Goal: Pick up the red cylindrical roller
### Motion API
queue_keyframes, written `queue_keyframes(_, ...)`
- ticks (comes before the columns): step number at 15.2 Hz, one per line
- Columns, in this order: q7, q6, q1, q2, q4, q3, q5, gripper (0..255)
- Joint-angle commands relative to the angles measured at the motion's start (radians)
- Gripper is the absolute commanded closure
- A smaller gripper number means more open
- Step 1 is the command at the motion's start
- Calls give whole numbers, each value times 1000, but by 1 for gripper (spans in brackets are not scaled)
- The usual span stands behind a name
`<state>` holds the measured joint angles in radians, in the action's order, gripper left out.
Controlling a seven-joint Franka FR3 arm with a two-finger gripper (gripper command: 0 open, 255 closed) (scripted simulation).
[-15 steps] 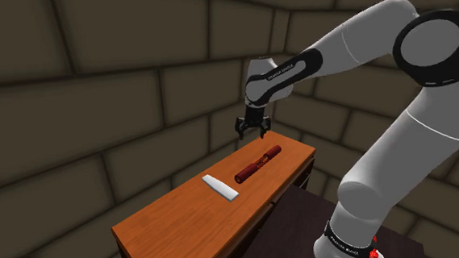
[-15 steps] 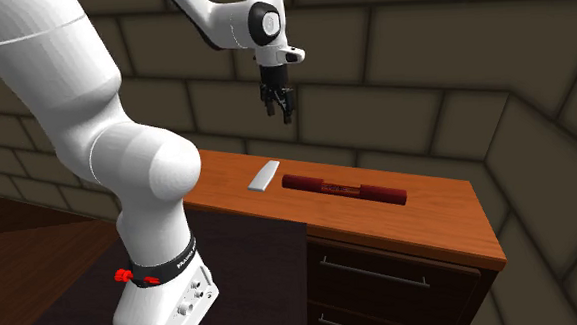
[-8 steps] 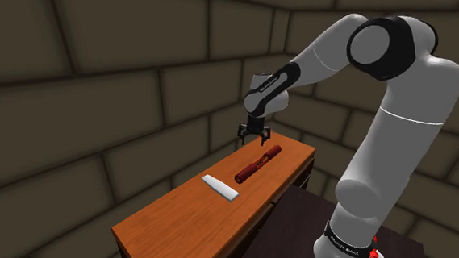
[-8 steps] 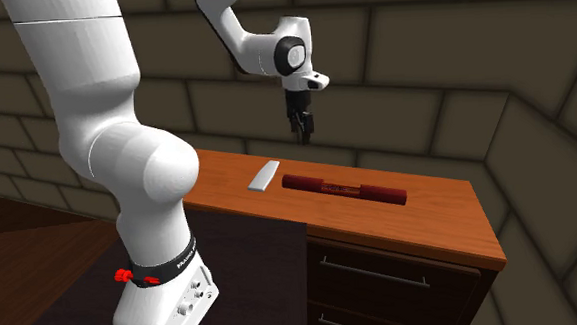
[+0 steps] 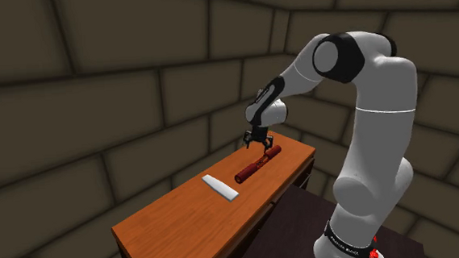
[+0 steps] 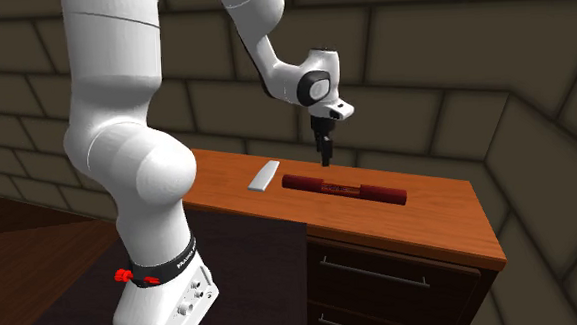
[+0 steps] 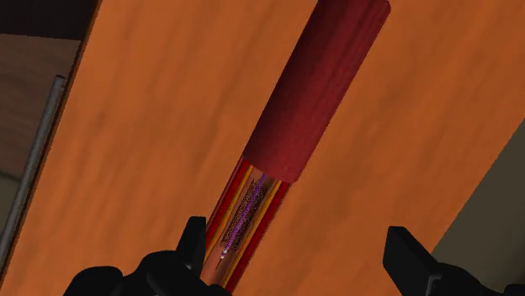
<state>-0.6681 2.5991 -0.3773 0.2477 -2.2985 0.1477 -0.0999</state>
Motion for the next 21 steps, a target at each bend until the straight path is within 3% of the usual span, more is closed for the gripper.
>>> queue_keyframes(1, -13, 37, -20, 64, 27, 4, -40, 0)
queue_keyframes(7, -33, 122, -103, 244, 120, -6, -159, 0)
queue_keyframes(16, -7, 193, -128, 341, 148, -39, -189, 0)
queue_keyframes(17, -8, 192, -127, 341, 149, -39, -189, 255)
queue_keyframes(21, -8, 191, -127, 341, 150, -39, -188, 255)
